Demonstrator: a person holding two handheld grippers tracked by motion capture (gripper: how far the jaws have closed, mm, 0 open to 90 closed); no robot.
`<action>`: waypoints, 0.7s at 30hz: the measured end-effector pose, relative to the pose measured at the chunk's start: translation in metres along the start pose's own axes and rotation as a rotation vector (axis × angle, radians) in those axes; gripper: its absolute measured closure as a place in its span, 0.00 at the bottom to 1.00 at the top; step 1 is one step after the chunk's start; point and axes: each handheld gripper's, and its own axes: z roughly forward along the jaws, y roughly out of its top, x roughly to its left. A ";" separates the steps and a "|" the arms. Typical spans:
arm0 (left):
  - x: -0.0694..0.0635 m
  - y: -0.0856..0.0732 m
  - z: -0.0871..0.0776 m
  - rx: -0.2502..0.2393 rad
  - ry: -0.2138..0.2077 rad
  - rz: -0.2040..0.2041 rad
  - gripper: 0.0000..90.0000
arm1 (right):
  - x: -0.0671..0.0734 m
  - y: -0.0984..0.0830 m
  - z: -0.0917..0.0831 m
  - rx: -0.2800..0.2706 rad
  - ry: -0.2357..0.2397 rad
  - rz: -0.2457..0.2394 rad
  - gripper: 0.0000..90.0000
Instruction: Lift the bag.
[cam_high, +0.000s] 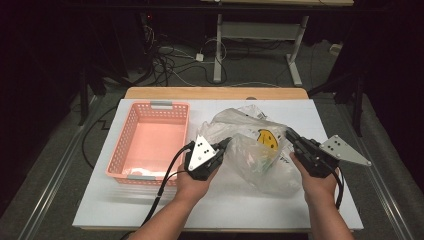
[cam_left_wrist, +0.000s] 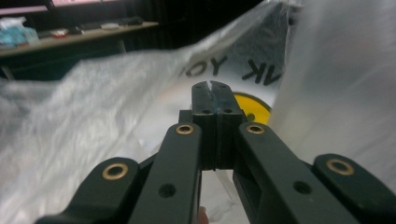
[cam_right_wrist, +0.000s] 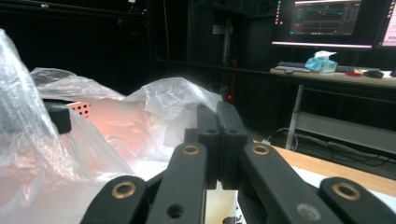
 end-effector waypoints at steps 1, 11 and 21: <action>0.001 0.002 0.000 -0.007 0.006 -0.001 0.98 | 0.000 0.001 0.001 -0.002 -0.002 0.002 1.00; 0.007 0.028 0.004 -0.057 0.040 0.015 0.98 | -0.005 0.016 0.007 -0.070 -0.027 0.010 1.00; 0.011 0.066 0.014 -0.131 0.047 0.045 0.98 | -0.014 0.040 0.007 -0.135 -0.051 0.008 1.00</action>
